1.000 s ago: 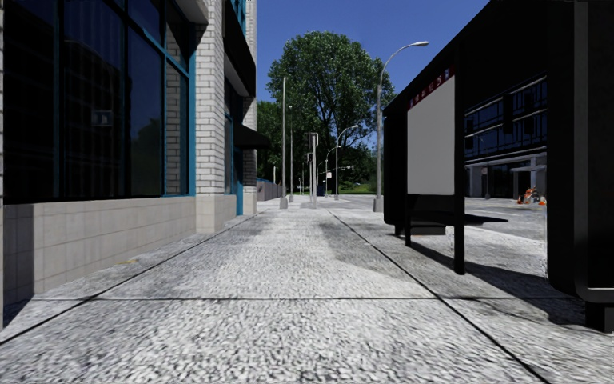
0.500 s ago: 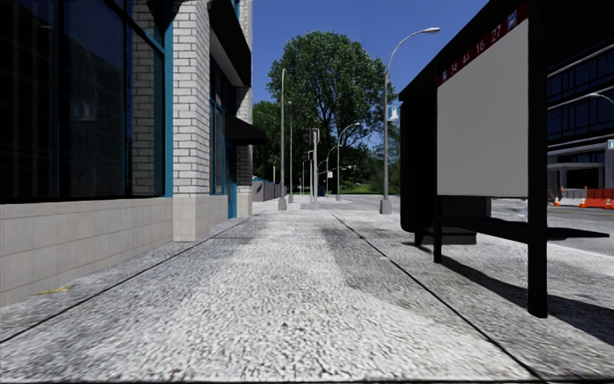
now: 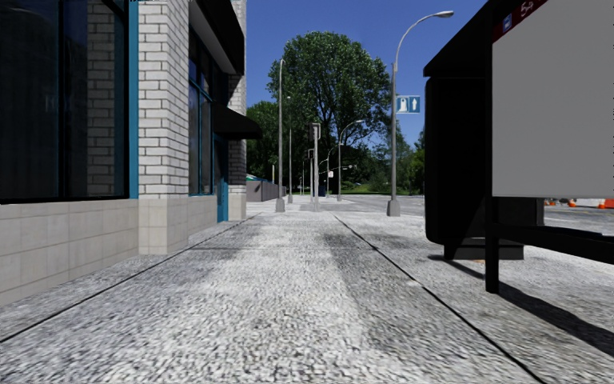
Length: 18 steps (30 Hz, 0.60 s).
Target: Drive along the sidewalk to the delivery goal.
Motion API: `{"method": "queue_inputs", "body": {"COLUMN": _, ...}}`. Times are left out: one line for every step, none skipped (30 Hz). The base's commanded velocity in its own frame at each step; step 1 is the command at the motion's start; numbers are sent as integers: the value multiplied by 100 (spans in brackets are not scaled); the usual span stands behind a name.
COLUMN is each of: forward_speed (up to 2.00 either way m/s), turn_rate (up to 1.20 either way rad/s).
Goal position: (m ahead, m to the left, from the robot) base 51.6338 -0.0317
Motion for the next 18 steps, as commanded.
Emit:
{"method": "queue_inputs", "body": {"forward_speed": 200, "turn_rate": 0}}
{"method": "queue_inputs", "body": {"forward_speed": 200, "turn_rate": 0}}
{"method": "queue_inputs", "body": {"forward_speed": 200, "turn_rate": 0}}
{"method": "queue_inputs", "body": {"forward_speed": 200, "turn_rate": 0}}
{"method": "queue_inputs", "body": {"forward_speed": 200, "turn_rate": 0}}
{"method": "queue_inputs", "body": {"forward_speed": 200, "turn_rate": 0}}
{"method": "queue_inputs", "body": {"forward_speed": 200, "turn_rate": 0}}
{"method": "queue_inputs", "body": {"forward_speed": 200, "turn_rate": 0}}
{"method": "queue_inputs", "body": {"forward_speed": 200, "turn_rate": 0}}
{"method": "queue_inputs", "body": {"forward_speed": 200, "turn_rate": 0}}
{"method": "queue_inputs", "body": {"forward_speed": 200, "turn_rate": 0}}
{"method": "queue_inputs", "body": {"forward_speed": 200, "turn_rate": 0}}
{"method": "queue_inputs", "body": {"forward_speed": 200, "turn_rate": 0}}
{"method": "queue_inputs", "body": {"forward_speed": 200, "turn_rate": 0}}
{"method": "queue_inputs", "body": {"forward_speed": 200, "turn_rate": 0}}
{"method": "queue_inputs", "body": {"forward_speed": 200, "turn_rate": 0}}
{"method": "queue_inputs", "body": {"forward_speed": 200, "turn_rate": 0}}
{"method": "queue_inputs", "body": {"forward_speed": 200, "turn_rate": 0}}
